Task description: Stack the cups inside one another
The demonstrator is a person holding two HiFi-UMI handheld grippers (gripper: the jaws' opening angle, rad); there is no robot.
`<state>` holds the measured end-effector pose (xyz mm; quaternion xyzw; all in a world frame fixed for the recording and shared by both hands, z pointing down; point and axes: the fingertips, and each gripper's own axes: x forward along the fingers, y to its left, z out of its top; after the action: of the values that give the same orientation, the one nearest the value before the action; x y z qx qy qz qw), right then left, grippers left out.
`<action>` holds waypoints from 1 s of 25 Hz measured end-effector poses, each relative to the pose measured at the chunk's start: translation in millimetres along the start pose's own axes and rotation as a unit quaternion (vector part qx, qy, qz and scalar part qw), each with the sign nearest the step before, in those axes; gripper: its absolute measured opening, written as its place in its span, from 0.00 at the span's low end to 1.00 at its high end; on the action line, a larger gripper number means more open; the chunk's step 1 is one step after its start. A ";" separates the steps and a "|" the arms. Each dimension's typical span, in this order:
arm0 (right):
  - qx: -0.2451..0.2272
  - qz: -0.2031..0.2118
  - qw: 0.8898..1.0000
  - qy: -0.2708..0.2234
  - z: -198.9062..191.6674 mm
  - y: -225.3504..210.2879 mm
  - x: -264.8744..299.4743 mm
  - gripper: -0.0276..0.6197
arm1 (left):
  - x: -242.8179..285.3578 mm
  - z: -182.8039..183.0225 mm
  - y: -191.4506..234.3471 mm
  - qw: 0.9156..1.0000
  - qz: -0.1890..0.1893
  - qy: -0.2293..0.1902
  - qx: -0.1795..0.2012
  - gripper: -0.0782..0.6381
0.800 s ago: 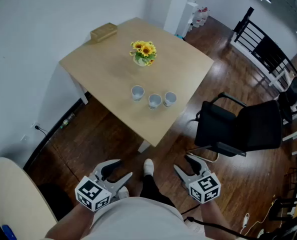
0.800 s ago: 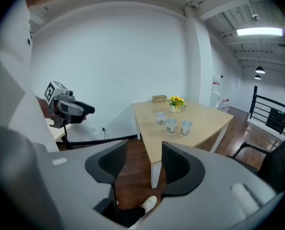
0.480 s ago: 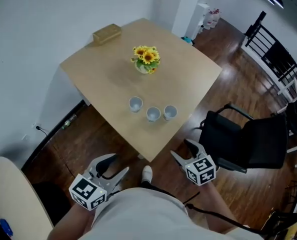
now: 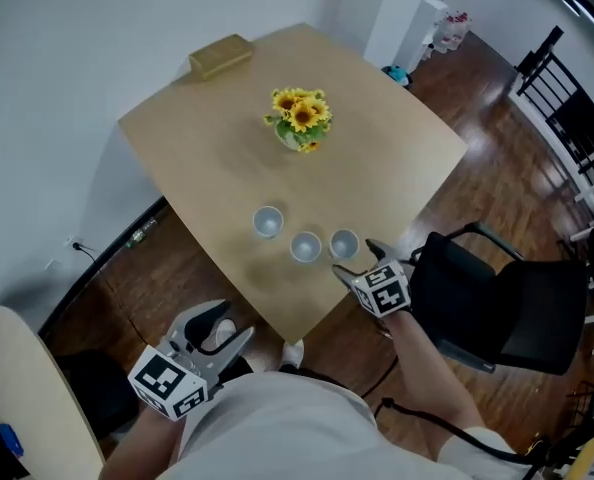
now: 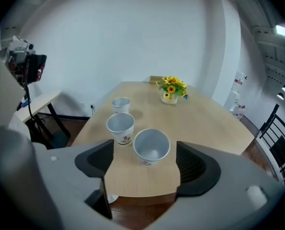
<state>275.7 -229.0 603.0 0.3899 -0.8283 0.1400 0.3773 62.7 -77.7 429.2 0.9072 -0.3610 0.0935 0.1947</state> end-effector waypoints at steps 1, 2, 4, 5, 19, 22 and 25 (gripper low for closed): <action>0.000 0.000 1.000 0.010 -1.5 -3.8 11.1 0.67 | 2.0 2.1 5.0 1.000 -0.001 0.005 0.000 0.42; 0.003 0.001 1.000 0.018 -3.0 -7.0 20.5 0.67 | 3.5 4.7 9.3 1.000 -0.003 0.010 0.001 0.42; 0.008 0.003 0.999 0.033 -7.1 -10.6 35.8 0.67 | 4.6 8.2 17.3 1.000 -0.007 0.016 0.007 0.42; 0.010 0.004 0.999 0.040 -9.1 -11.2 42.0 0.67 | 4.5 9.5 22.2 1.000 -0.007 0.021 0.008 0.42; 0.058 -0.052 0.996 0.038 5.9 -21.5 3.2 0.59 | -11.7 26.8 79.8 0.999 -0.033 0.019 0.030 0.42; 0.064 -0.063 0.996 0.011 32.7 -15.6 -25.9 0.59 | -14.2 28.9 87.2 0.998 -0.047 0.013 0.034 0.42; 0.067 -0.056 0.996 -0.018 62.3 -0.1 -46.2 0.59 | -18.0 29.0 93.0 0.998 -0.055 0.013 0.036 0.42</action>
<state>262.7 -236.9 527.0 0.4627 -0.8003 0.1671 0.3428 -13.7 -140.5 423.8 0.9309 -0.3043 0.1069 0.1717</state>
